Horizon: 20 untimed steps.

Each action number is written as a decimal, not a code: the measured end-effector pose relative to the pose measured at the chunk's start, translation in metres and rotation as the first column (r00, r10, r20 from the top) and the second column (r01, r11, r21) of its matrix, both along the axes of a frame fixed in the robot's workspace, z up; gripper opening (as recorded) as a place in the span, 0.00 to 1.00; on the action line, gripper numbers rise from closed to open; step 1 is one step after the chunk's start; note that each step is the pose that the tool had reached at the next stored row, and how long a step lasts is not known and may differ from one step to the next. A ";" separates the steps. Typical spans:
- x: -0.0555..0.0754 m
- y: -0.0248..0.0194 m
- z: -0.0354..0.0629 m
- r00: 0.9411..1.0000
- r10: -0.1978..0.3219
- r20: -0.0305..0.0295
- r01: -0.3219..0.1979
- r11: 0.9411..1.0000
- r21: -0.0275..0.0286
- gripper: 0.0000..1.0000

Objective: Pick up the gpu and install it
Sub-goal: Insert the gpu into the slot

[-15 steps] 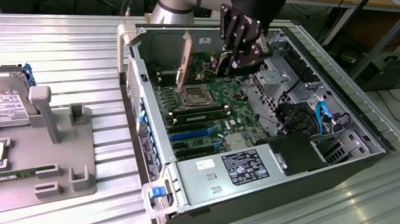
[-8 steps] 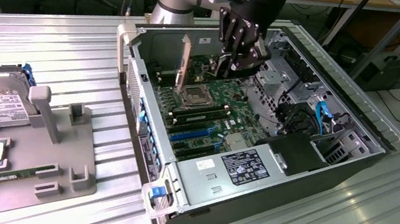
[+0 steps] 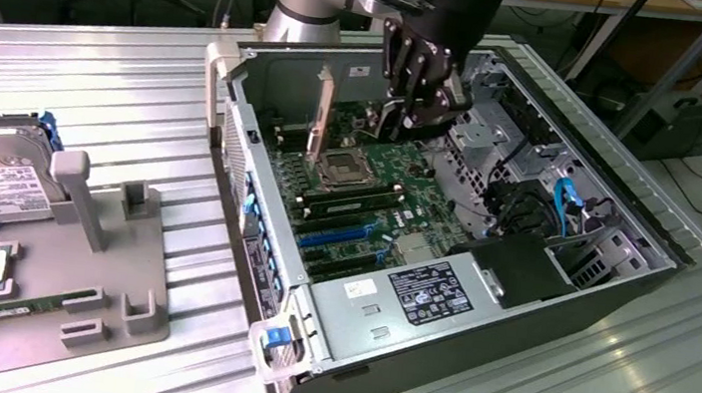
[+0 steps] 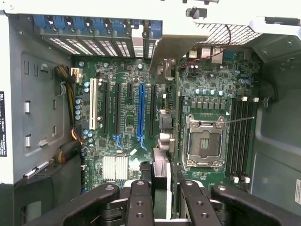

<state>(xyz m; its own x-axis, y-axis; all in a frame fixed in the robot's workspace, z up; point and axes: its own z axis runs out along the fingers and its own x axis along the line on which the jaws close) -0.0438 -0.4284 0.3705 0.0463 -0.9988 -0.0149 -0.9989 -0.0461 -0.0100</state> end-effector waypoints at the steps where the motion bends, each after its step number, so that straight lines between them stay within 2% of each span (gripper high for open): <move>1: 0.000 0.0000 -0.0007 1.000 0.000 0.000 0.000 1.000 0.000 0.27; 20: 0.000 0.0000 -0.0150 1.000 0.000 -0.004 0.000 1.000 0.000 0.27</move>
